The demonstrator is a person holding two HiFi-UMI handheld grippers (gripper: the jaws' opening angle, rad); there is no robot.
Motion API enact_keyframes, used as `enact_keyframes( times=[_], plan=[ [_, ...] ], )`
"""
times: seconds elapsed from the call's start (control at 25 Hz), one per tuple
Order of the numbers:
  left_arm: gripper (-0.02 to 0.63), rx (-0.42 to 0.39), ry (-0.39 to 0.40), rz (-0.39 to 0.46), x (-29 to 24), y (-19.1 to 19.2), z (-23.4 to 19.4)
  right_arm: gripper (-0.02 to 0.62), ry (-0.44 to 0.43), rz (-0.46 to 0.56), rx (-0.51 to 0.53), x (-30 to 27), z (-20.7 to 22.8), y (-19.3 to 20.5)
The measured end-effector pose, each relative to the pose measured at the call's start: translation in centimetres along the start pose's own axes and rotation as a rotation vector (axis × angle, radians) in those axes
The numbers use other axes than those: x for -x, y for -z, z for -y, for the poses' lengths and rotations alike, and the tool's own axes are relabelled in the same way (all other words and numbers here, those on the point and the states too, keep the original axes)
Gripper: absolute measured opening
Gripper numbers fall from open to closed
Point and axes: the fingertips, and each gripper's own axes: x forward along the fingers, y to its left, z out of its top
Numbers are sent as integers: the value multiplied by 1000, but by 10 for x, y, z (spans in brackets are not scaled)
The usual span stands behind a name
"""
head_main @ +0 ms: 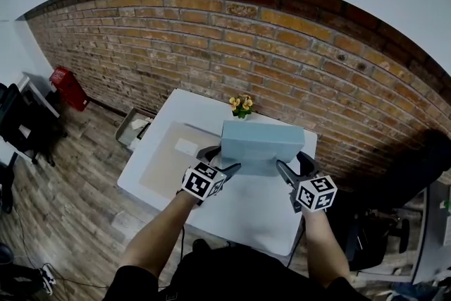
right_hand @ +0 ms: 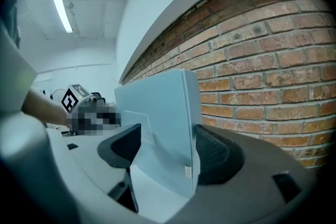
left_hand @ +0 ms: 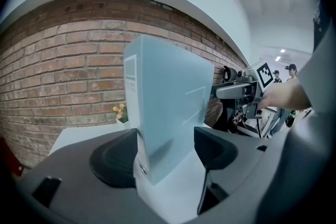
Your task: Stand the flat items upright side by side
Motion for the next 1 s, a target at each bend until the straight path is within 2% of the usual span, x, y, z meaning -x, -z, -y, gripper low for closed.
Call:
enact_keyframes(
  times=[0.56,0.84,1.0],
  plan=[
    [354,17,6,9,18,11,-4,342,65,17,-39,17,0,-2],
    [354,33,19,24,45,29,-14,356,203,17,-96,45,-7,18],
    [307,47,-28,71,74,42,-29,356,250,24,-138,59,-34,36]
  ],
)
